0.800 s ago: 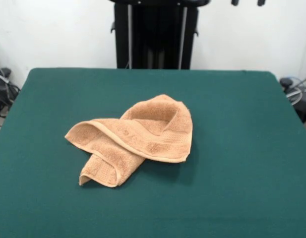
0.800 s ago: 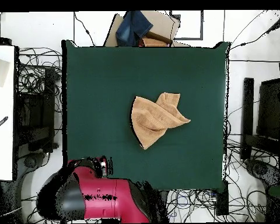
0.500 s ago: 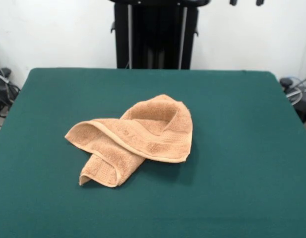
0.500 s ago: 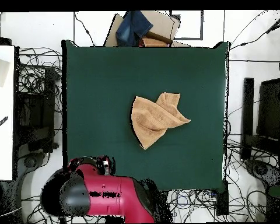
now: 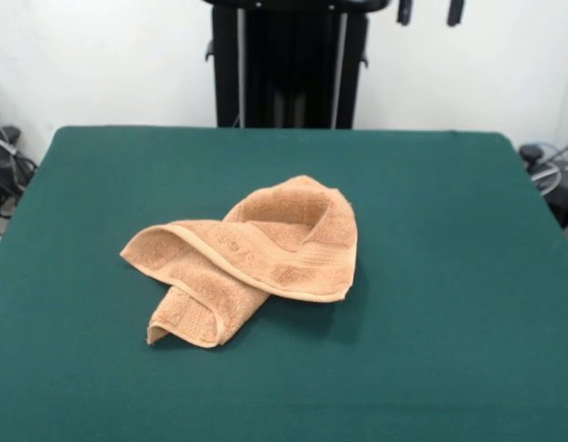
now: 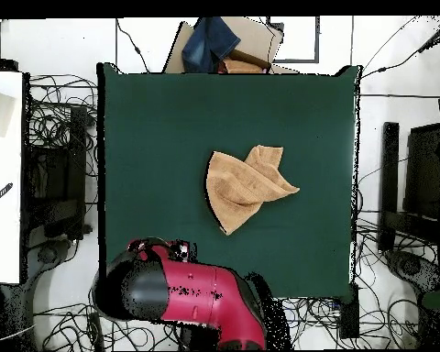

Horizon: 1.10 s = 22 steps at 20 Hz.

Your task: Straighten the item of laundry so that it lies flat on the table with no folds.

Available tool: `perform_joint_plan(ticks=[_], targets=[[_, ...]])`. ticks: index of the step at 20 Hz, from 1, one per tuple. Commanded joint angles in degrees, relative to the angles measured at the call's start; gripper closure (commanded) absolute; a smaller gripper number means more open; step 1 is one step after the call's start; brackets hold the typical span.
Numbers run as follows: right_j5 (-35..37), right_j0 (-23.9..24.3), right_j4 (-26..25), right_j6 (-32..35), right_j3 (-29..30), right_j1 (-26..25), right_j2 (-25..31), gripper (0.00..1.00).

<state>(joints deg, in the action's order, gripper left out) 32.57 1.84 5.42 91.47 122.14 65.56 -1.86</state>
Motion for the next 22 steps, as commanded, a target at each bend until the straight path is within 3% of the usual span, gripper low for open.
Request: perform_joint_plan(ticks=[1, 4, 6, 12, 22], targets=[[-0.5, -6.5, -3.3, 15.9, -3.3, -4.2, -2.1, 0.00], [3.1, -12.2, -3.0, 22.6, -6.1, -4.9, -6.4, 0.00], [5.7, -11.4, -1.0, 20.3, -6.0, -5.2, -5.0, 0.00], [3.9, -9.3, 2.2, 16.7, -4.3, -6.3, -3.4, 0.00], [-0.6, -6.7, 1.0, 14.9, -6.7, -9.8, -2.9, 0.00]])
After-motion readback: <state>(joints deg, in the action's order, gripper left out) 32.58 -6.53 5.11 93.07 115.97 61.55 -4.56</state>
